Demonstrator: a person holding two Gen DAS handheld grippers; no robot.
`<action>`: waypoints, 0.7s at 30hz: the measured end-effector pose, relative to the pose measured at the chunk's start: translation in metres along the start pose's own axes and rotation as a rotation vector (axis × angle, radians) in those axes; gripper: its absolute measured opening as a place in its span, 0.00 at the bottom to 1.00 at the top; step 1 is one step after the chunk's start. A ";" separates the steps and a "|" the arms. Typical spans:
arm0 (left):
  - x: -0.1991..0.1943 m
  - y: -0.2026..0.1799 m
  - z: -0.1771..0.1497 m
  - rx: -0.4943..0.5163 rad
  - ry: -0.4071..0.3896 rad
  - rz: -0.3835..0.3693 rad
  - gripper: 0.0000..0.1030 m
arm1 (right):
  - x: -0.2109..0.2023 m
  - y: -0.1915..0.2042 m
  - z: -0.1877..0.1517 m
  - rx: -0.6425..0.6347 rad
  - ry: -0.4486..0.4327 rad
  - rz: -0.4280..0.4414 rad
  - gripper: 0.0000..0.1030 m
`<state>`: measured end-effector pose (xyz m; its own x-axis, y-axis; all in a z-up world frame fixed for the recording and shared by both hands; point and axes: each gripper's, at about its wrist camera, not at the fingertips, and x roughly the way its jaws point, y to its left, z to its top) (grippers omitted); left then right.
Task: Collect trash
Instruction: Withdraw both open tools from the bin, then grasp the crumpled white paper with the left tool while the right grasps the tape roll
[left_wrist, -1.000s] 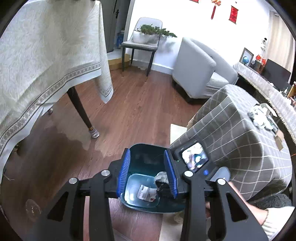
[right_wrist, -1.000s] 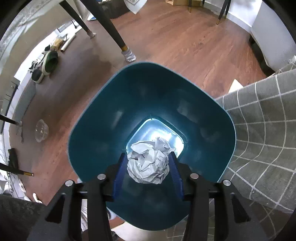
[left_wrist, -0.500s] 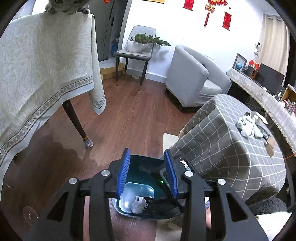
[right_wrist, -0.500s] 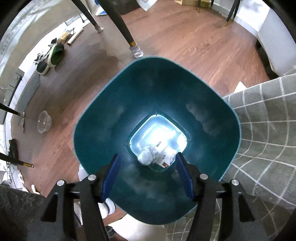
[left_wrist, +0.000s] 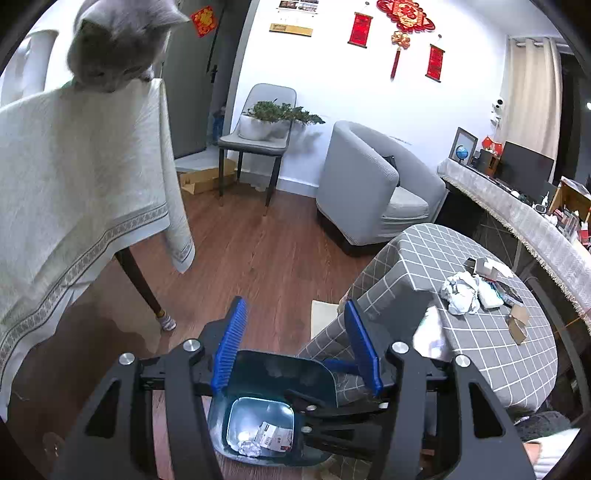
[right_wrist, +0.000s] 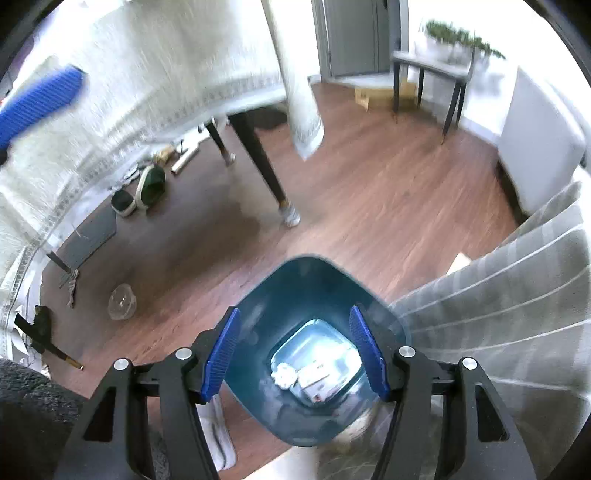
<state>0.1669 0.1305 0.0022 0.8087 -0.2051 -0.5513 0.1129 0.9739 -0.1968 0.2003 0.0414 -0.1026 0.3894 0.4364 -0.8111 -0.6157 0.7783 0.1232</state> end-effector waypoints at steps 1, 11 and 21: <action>0.001 -0.002 0.001 0.003 -0.004 -0.003 0.57 | -0.008 -0.001 0.002 -0.003 -0.018 -0.002 0.60; 0.000 -0.029 0.016 -0.012 -0.085 -0.035 0.64 | -0.093 -0.025 0.005 -0.008 -0.187 -0.088 0.68; 0.014 -0.072 0.025 0.007 -0.102 -0.091 0.73 | -0.146 -0.069 -0.018 0.071 -0.249 -0.175 0.79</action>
<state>0.1848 0.0603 0.0284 0.8492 -0.2824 -0.4461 0.1925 0.9524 -0.2366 0.1736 -0.0845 -0.0030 0.6464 0.3838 -0.6594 -0.4787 0.8770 0.0412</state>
